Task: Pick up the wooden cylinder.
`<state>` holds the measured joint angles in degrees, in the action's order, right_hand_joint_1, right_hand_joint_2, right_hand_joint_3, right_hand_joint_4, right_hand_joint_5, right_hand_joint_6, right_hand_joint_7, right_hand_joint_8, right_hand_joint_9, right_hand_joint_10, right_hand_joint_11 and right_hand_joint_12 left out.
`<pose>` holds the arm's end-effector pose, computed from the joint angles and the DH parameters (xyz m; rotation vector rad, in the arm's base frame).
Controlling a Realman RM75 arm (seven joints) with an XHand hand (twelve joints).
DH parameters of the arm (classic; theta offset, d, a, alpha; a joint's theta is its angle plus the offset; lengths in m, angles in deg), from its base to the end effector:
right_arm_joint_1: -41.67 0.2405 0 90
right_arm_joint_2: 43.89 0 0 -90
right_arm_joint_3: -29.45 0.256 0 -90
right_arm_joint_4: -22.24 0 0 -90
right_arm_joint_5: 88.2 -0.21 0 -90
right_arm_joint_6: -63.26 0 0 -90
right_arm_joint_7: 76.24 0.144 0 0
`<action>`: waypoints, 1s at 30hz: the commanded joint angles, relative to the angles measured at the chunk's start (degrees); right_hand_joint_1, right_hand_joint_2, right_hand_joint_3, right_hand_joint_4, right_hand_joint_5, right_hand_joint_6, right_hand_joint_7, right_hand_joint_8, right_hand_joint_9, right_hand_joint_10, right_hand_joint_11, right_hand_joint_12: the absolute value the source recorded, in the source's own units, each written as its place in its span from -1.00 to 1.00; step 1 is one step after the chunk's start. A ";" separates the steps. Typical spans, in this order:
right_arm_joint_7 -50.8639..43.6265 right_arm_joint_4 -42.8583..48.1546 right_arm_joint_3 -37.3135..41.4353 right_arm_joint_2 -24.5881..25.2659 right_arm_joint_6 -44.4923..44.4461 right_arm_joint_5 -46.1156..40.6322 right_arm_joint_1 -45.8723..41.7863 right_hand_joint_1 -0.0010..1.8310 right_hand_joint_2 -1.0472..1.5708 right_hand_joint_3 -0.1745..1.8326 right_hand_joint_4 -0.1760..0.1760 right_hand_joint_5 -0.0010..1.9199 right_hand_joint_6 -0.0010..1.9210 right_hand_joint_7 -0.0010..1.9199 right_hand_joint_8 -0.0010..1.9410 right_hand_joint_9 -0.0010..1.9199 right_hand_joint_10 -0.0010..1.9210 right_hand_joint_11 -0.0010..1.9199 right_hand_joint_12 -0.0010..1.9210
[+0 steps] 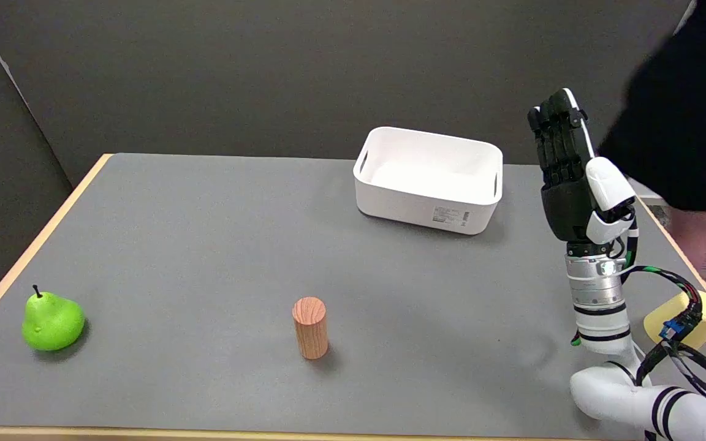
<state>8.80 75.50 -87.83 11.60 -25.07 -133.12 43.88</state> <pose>-0.2485 -0.2631 0.3984 1.7391 -0.5811 1.7176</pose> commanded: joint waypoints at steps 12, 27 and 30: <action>11.14 5.50 -1.12 -1.50 9.91 18.80 -0.07 -0.94 0.34 0.10 -1.00 -0.99 -0.74 -1.00 -0.84 -1.00 -0.83 -1.00 -0.57; 10.42 9.21 -4.44 5.15 31.78 31.18 1.10 -0.51 0.18 0.12 -1.00 -0.94 -0.87 -0.96 -0.99 -0.98 -1.00 -1.00 -0.69; 10.42 9.16 -6.44 6.47 34.72 32.38 2.29 -0.66 0.23 0.10 -1.00 -0.95 -0.79 -0.97 -0.93 -0.98 -0.96 -1.00 -0.68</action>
<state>16.62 81.86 -89.76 11.84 -9.07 -113.20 43.90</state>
